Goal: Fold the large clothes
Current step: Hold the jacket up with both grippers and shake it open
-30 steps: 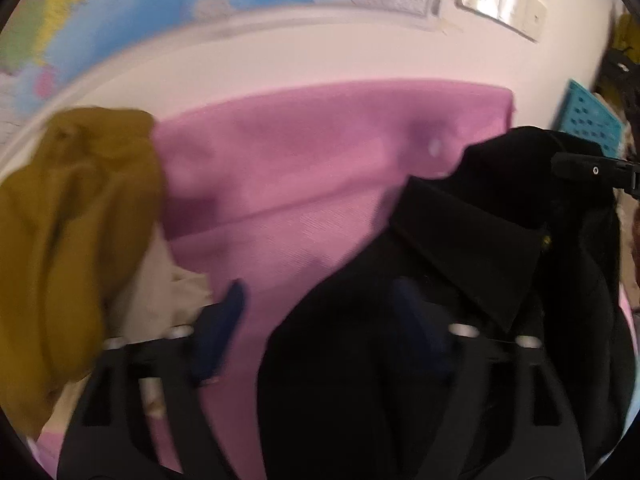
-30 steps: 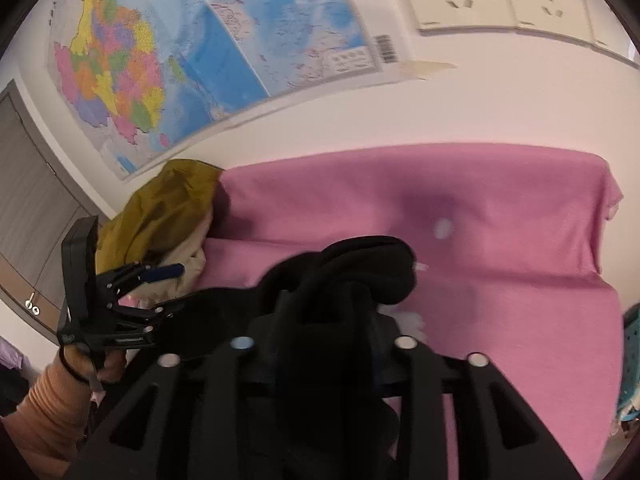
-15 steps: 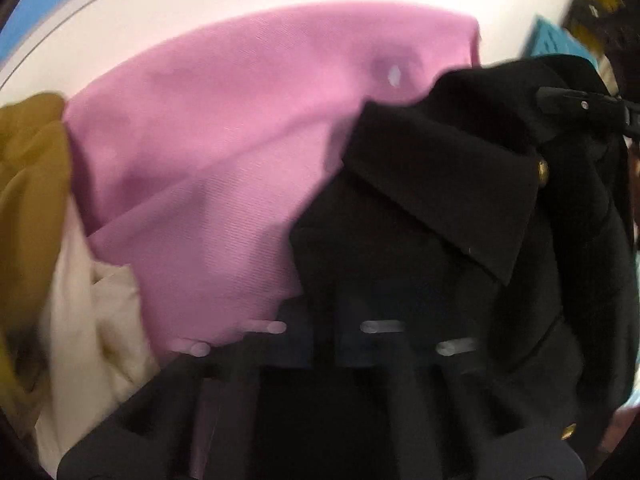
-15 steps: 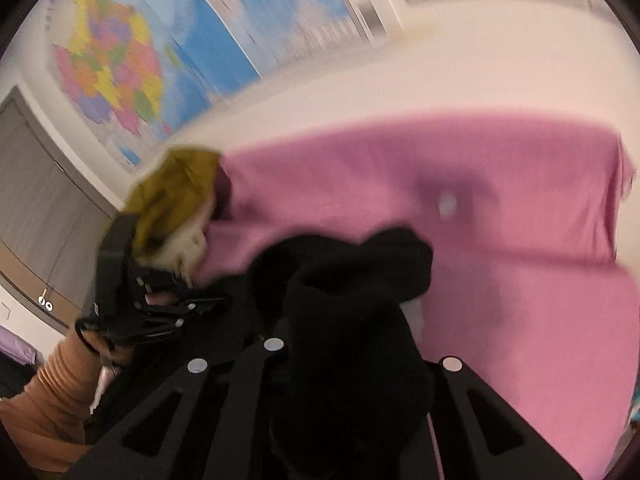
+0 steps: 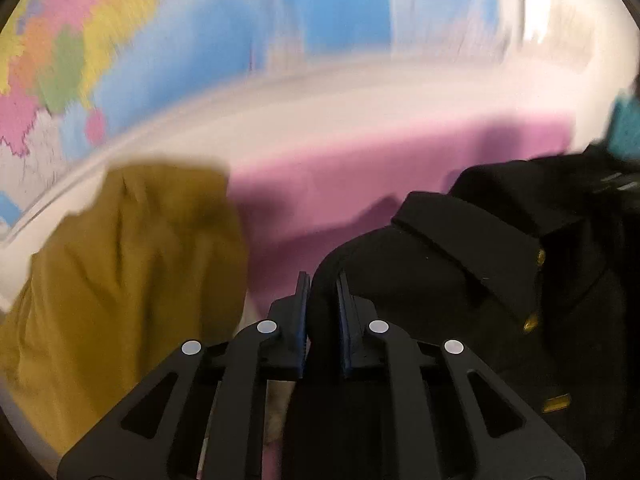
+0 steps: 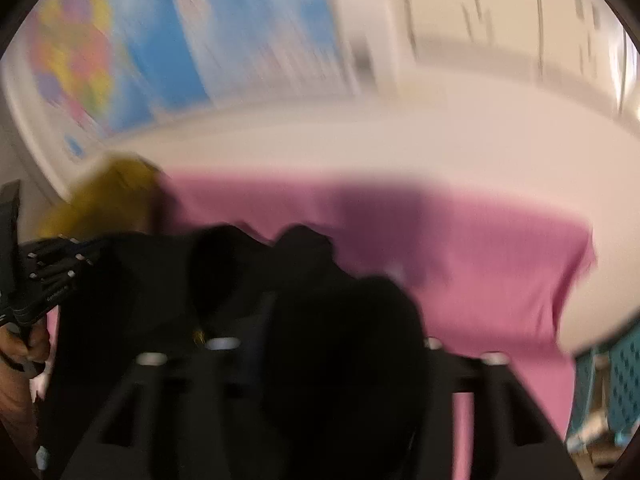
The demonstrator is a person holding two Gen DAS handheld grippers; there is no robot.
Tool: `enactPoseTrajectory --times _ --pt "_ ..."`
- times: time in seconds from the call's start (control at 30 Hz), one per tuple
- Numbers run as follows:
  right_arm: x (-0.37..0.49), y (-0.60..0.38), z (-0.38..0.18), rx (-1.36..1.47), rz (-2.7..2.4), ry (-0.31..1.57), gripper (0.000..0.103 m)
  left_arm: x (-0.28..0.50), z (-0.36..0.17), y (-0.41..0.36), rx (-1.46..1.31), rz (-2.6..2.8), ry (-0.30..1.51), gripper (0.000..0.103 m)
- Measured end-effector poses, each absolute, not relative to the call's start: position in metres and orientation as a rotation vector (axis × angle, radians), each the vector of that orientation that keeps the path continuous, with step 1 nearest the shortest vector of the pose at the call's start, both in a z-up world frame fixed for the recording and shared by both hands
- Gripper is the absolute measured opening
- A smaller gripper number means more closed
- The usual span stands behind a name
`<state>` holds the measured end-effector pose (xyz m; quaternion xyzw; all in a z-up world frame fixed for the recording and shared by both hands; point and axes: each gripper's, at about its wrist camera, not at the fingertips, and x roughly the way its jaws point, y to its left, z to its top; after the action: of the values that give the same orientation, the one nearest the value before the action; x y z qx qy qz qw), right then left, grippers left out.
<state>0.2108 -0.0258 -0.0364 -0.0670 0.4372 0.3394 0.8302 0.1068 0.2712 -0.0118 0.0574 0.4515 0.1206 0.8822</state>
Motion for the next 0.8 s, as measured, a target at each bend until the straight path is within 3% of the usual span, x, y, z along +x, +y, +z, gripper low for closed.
enactPoseTrajectory --times 0.07,0.13,0.17,0.23,0.27,0.43,0.6,0.67,0.7,0.73,0.8 --pt "0.212 -0.044 -0.049 -0.091 0.698 0.966 0.062 0.107 -0.033 0.273 0.127 0.276 0.983 0.018" --pt "0.202 -0.080 -0.050 0.005 0.707 0.970 0.080 0.098 -0.031 0.272 0.122 0.257 0.952 0.031" --pt "0.192 -0.097 -0.048 0.032 0.727 0.964 0.080 0.094 -0.028 0.272 0.112 0.236 0.932 0.038" --pt "0.171 -0.121 -0.045 0.054 0.759 0.964 0.089 0.074 -0.016 0.262 0.117 0.204 0.862 0.058" --pt "0.154 -0.136 -0.045 0.051 0.760 0.972 0.091 0.065 -0.010 0.257 0.135 0.203 0.829 0.076" --pt "0.072 -0.169 -0.042 0.047 0.836 0.971 0.097 0.028 0.023 0.222 0.185 0.113 0.724 0.087" --pt "0.008 -0.148 -0.046 -0.102 0.850 0.914 0.097 0.016 0.029 0.205 0.128 0.041 0.748 0.089" --pt "0.005 -0.140 -0.056 -0.160 0.816 0.927 0.083 0.015 0.020 0.204 0.110 0.035 0.761 0.089" --pt "0.008 -0.142 -0.060 -0.153 0.816 0.949 0.052 0.015 0.013 0.202 0.103 0.033 0.766 0.089" --pt "0.015 -0.145 -0.062 -0.108 0.831 0.982 0.009 0.014 0.011 0.201 0.096 0.037 0.773 0.089" --pt "0.028 -0.162 -0.050 -0.045 0.777 0.954 0.003 0.009 0.010 0.202 0.088 0.039 0.781 0.089"
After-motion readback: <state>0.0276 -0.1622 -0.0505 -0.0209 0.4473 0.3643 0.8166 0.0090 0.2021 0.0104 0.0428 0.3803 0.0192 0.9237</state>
